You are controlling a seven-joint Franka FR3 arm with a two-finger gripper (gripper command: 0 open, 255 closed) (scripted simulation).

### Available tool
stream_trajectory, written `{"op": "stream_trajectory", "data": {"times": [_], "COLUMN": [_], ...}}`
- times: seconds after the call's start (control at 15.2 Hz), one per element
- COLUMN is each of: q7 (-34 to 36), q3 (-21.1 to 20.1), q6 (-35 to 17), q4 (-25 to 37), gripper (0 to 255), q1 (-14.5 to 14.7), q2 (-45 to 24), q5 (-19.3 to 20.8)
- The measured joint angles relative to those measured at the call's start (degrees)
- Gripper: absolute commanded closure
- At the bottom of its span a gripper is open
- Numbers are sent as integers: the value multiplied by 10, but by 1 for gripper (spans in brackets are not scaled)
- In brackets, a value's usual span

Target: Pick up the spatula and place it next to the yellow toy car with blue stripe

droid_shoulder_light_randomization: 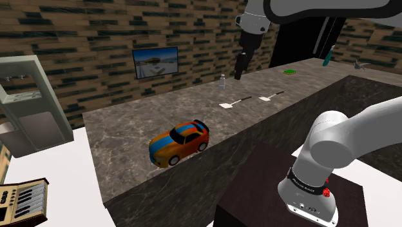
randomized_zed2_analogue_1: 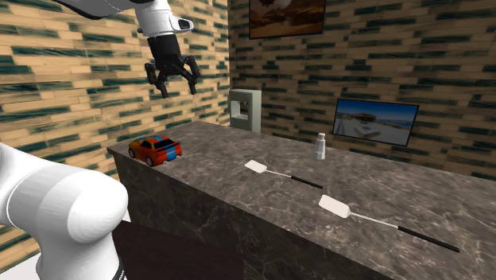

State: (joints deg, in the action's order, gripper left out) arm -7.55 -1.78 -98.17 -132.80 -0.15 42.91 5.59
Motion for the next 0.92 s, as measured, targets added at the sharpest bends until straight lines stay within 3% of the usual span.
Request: {"op": "stream_trajectory", "data": {"times": [0.2, 0.92], "q7": [-33, -344], "q3": [18, 197], "q6": [-8, -106], "q4": [-17, -70], "gripper": [0, 0], "q1": [3, 23], "q2": [8, -49], "q5": [8, 90]}}
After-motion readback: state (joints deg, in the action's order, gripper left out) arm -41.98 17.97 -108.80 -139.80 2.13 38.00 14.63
